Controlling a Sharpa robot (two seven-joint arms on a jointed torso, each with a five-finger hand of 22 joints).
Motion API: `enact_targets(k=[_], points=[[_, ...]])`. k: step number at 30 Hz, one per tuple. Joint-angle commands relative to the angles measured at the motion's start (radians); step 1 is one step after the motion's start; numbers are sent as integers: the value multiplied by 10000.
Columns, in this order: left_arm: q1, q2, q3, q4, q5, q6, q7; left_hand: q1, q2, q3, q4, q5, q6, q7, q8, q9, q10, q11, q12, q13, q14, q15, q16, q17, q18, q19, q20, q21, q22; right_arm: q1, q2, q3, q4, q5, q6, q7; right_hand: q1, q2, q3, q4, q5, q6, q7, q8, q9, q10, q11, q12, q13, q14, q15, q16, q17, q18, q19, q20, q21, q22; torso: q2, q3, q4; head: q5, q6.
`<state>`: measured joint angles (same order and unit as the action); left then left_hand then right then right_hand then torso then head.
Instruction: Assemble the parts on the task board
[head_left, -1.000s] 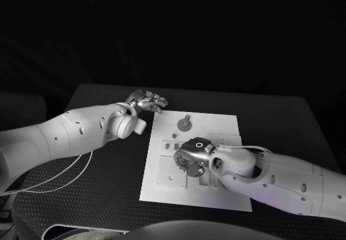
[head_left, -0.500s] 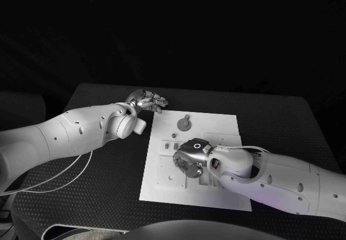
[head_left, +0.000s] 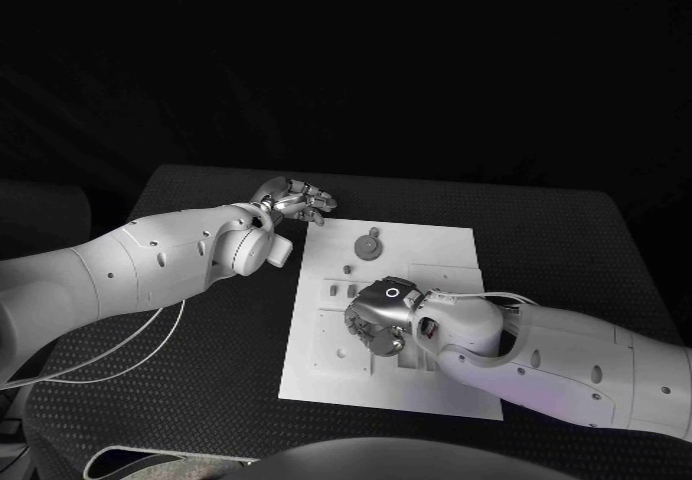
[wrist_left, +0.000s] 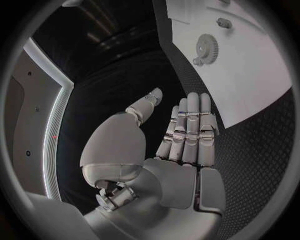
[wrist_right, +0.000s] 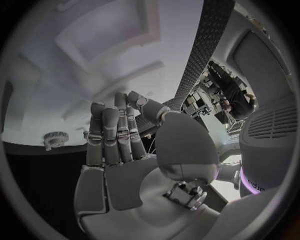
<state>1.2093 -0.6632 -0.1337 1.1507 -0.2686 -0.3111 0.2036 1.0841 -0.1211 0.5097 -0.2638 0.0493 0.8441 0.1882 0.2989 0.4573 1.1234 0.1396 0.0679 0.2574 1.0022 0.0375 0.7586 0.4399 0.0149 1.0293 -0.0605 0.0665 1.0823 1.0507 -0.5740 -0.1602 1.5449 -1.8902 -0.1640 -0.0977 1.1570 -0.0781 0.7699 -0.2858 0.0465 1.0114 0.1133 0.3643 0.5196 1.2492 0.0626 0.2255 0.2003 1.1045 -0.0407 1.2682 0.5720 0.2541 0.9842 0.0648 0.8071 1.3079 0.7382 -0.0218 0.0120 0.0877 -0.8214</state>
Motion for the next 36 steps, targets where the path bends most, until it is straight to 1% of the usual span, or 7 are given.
enact_targets(k=[1,9,12,20,27,31,36], points=[[11,11,6,32,53,160,53,-11,-16,-80,7,16,-61,17,-38,-12,-71,5,-19,-13,52,25,-61,16,1,32,17,17,-11,-115,4,-102,-59,72,218,104,-125,21,27,57,36,-41,40,-48,5,-42,45,-138,-35,-55,-19,1,8,77,45,-3,15,58,1,8,-7,-2,19],[11,-5,6,30,53,178,33,-17,-19,-85,12,16,-73,21,-41,-14,-87,10,-19,-17,51,28,-69,26,1,29,20,16,-16,-114,-88,-103,-66,266,-390,100,-505,-1047,-227,207,30,-1046,452,-638,-218,-501,249,-454,-119,-303,178,-63,37,71,-135,83,-72,100,1,9,-7,-12,34],[11,-9,6,29,53,188,33,-20,-22,-87,14,16,-80,24,-44,-15,-97,13,-20,-20,50,30,-74,31,1,27,21,16,-18,-113,-143,-103,-3,264,-586,61,-644,-1304,-451,225,30,-1410,367,-824,-308,-861,392,-662,-189,-430,315,-52,69,76,-243,131,-90,140,-1,9,-5,-23,44],[11,-49,5,30,105,228,28,-37,-42,-99,31,16,-242,90,-120,-48,-177,38,-18,-41,22,51,-127,70,2,-4,38,7,-47,-76,-481,-96,267,213,-875,-29,-531,-1387,-803,106,33,-1519,281,-811,-315,-1043,492,-744,-172,-600,415,16,136,77,-376,169,-81,184,-2,4,-14,-80,104],[11,-87,4,39,105,189,53,-38,-51,-102,32,15,-258,98,-125,-50,-190,42,-16,-44,17,54,-136,79,3,-11,41,6,-53,224,-941,-48,626,218,-1267,-16,-504,-1386,-829,107,34,-1527,288,-804,-314,-1025,480,-725,-149,-595,404,37,147,77,-366,172,-67,187,1,10,-13,-158,206],[11,-110,4,48,105,82,151,-12,-28,-86,37,16,-192,75,-75,-28,-146,26,19,-33,35,47,-142,108,11,-1,40,17,-60,312,-1337,206,773,408,-1688,-17,-415,-1351,-846,110,34,-1479,324,-757,-299,-909,425,-640,-75,-526,351,103,174,77,-294,149,-13,191,2,6,-11,-291,348],[11,-163,4,101,106,1,223,8,-11,-79,45,16,-77,21,4,4,-60,-7,62,-12,63,31,-157,154,18,24,33,31,-68,457,-1999,764,877,977,-1841,-7,-312,-1274,-852,113,35,-1376,397,-679,-276,-704,331,-504,37,-393,261,173,194,77,-174,97,67,190,4,12,-14,-351,470]])
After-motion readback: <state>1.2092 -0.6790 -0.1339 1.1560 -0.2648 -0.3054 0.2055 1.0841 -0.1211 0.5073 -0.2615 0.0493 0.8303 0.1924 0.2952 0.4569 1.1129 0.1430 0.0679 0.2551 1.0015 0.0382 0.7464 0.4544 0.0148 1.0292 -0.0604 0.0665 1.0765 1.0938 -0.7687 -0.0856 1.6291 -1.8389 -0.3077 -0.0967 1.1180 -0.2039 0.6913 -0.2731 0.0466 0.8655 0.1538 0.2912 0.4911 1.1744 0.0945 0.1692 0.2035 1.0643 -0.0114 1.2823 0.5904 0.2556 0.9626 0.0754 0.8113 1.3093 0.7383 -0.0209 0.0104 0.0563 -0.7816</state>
